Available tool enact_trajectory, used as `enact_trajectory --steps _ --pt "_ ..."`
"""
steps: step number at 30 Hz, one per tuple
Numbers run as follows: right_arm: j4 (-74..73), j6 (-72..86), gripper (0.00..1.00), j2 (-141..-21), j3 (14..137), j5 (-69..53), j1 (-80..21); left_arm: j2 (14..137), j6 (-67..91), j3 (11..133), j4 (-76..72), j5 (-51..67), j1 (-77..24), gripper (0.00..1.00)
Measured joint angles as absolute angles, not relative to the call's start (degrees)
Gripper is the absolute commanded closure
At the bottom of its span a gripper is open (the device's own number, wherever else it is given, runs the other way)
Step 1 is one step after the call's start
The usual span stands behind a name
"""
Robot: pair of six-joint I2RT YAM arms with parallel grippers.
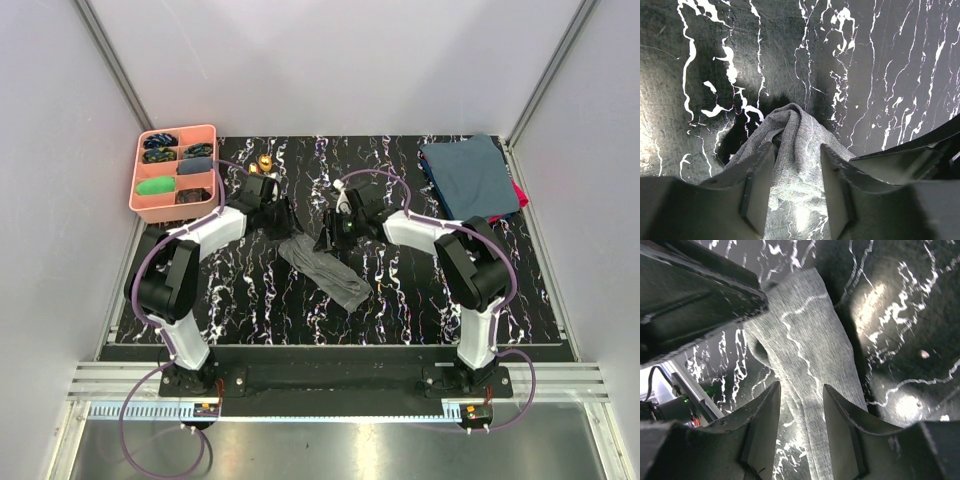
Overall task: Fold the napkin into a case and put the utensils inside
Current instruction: Stuff the top corner of the smaller-rectangle-folded napkin into the folded napkin.
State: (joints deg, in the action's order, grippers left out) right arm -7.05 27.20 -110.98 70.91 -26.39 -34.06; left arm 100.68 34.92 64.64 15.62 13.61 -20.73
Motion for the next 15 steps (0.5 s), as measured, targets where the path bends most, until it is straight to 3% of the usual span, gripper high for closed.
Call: enact_trajectory --steps 9,15 --pt "-6.7 27.3 0.53 -113.2 72.6 -27.7 -34.1 100.7 33.8 64.6 17.1 13.6 -20.8 0.63" --pt "-6.7 27.3 0.51 -113.5 73.6 -28.3 -34.2 100.6 33.1 63.0 17.0 13.6 -20.9 0.76"
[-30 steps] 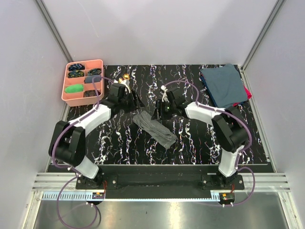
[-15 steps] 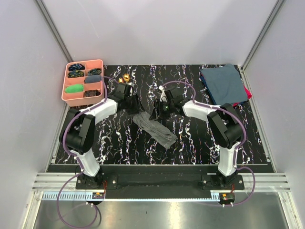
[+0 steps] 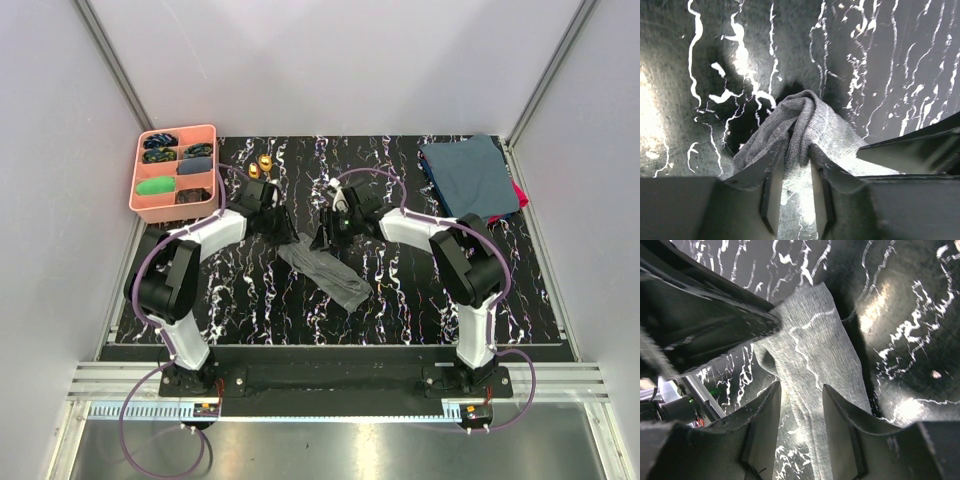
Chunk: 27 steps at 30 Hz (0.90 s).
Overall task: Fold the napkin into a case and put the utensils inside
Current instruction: Stuff the top corner of the smaller-rectangle-folded napkin into the folded napkin.
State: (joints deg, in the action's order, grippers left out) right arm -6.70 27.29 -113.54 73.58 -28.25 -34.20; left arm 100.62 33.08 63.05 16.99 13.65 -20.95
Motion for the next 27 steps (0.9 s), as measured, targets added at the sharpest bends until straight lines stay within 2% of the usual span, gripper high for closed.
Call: enact_trajectory --steps 5,7,27 --pt "-6.7 26.7 0.48 -114.2 75.4 -28.8 -34.5 100.0 33.1 61.0 16.2 13.8 -20.9 0.97" --pt "-6.7 26.5 0.48 -114.5 75.9 -29.3 -34.6 99.2 33.4 59.7 15.1 14.2 -20.9 1.00" --pt "-0.8 28.4 0.45 -118.2 77.6 -34.2 -36.2 95.3 46.9 45.8 -7.3 28.1 -15.3 1.00"
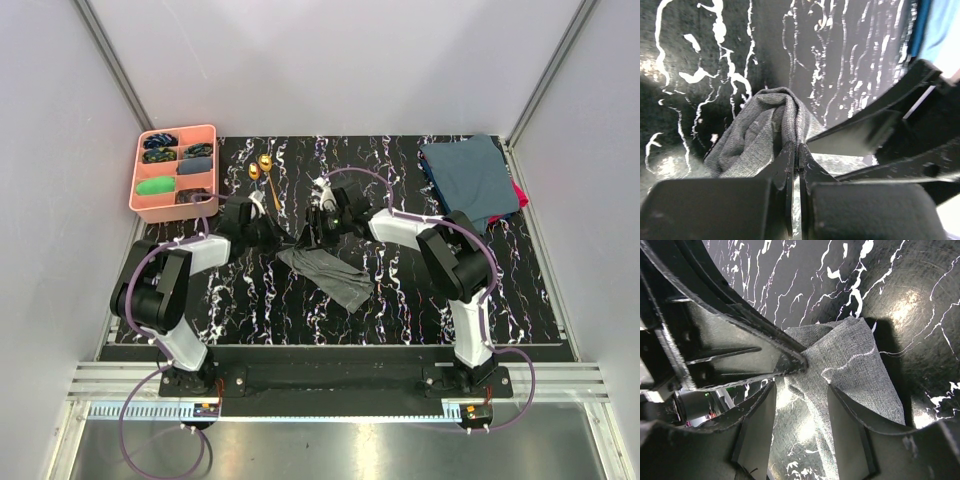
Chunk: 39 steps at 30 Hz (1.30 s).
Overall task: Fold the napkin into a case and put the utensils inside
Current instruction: Stuff the top corner of the smaller-rectangle-folded napkin into the folded napkin.
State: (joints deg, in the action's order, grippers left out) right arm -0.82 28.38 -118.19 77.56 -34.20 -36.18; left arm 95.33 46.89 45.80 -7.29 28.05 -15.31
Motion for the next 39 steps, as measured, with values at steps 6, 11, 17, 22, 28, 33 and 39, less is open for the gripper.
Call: enact_trajectory --steps 6,11,17,22,28,33,39 --pt "-0.6 28.3 0.43 -118.8 77.5 -33.9 -36.3 95.3 51.5 43.2 -13.1 31.1 -14.3 1.00" --pt "-0.7 27.8 0.42 -118.8 77.5 -33.4 -36.3 95.3 54.6 41.6 -16.8 32.9 -13.6 1.00" --pt "-0.6 27.2 0.44 -118.8 77.5 -32.3 -36.6 95.3 57.7 40.7 -19.7 34.2 -13.1 1.00" --pt "-0.1 27.1 0.64 -118.8 77.5 -32.1 -36.9 95.3 59.2 40.7 -21.6 34.8 -13.0 1.00" --pt "1.0 27.4 0.66 -118.8 77.3 -32.4 -37.3 95.3 59.3 40.6 -21.9 34.7 -13.0 1.00" --pt "1.7 27.5 0.59 -118.5 75.5 -32.2 -37.3 95.3 57.9 40.6 -20.4 34.7 -12.9 1.00" --pt "1.8 27.5 0.60 -117.1 72.7 -31.9 -37.3 94.6 56.8 40.6 -18.8 34.7 -12.6 1.00"
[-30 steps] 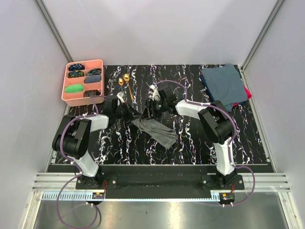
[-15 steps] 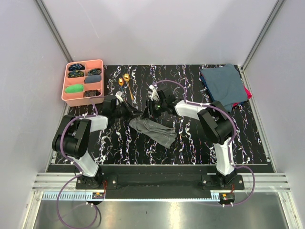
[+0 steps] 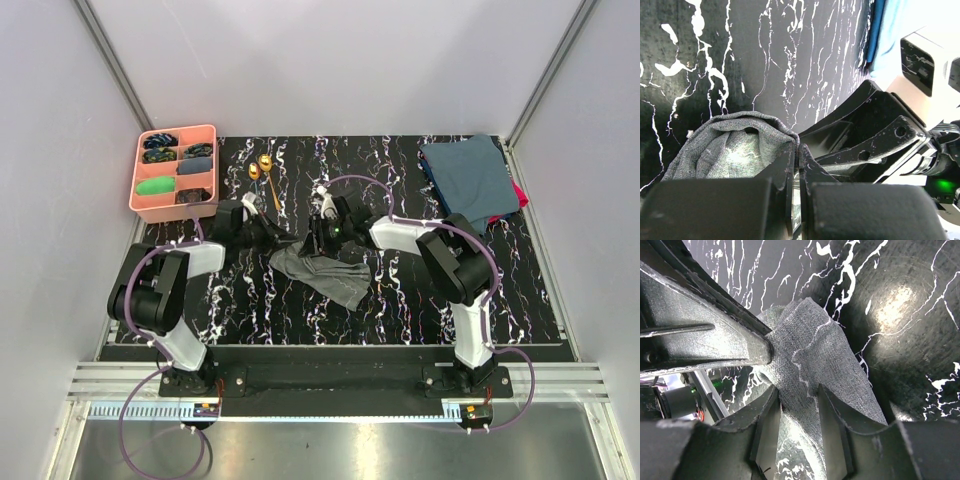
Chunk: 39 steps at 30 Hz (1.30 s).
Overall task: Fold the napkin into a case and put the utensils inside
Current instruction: Stuff the top corner of the smaller-rectangle-folded napkin into the folded napkin.
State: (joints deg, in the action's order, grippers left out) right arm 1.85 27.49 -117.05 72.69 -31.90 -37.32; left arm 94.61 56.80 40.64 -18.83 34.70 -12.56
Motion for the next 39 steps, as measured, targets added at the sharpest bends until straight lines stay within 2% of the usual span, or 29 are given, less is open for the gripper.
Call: enact_trajectory --steps 5,8,9,10,12,13,16,19,21,25,30,39 --pt "1.9 27.5 0.64 -116.4 72.6 -31.5 -37.3 93.8 56.2 40.6 -18.7 34.7 -12.3 1.00" --pt "1.9 27.5 0.74 -116.3 72.6 -31.5 -37.3 93.5 55.7 40.6 -18.3 34.7 -12.3 1.00" --pt "1.9 27.5 0.84 -116.3 72.6 -31.5 -37.3 93.3 55.4 40.6 -17.9 34.5 -12.3 1.00" --pt "1.9 27.4 0.88 -116.3 72.6 -31.5 -37.3 93.2 55.2 40.6 -17.5 34.4 -12.3 0.90" --pt "1.9 27.3 0.93 -116.3 72.6 -31.6 -37.4 92.6 54.1 40.6 -16.0 33.9 -12.3 0.78" --pt "1.8 27.3 0.94 -116.3 72.7 -31.6 -37.4 92.2 53.5 40.6 -15.0 33.4 -12.3 0.64" --pt "1.0 26.9 0.95 -116.3 72.7 -31.3 -37.5 89.1 50.7 40.6 -10.2 30.1 -12.3 0.52" --pt "-0.4 26.4 0.95 -116.3 72.8 -30.9 -37.5 84.4 47.2 40.9 -3.8 24.6 -12.9 0.52" --pt "-1.3 26.0 0.95 -116.3 72.8 -30.9 -37.5 81.5 45.2 41.4 0.7 20.2 -14.0 0.57" --pt "-3.1 25.3 0.94 -116.3 73.1 -30.5 -37.7 78.1 42.6 42.9 8.2 11.1 -19.2 0.59" --pt "-5.5 24.2 0.92 -116.3 74.5 -29.2 -39.1 78.2 41.3 45.5 17.6 0.6 -27.3 0.60" --pt "-8.0 23.6 0.90 -116.3 75.5 -26.7 -41.7 82.0 41.6 46.9 24.9 -7.0 -30.1 0.63"
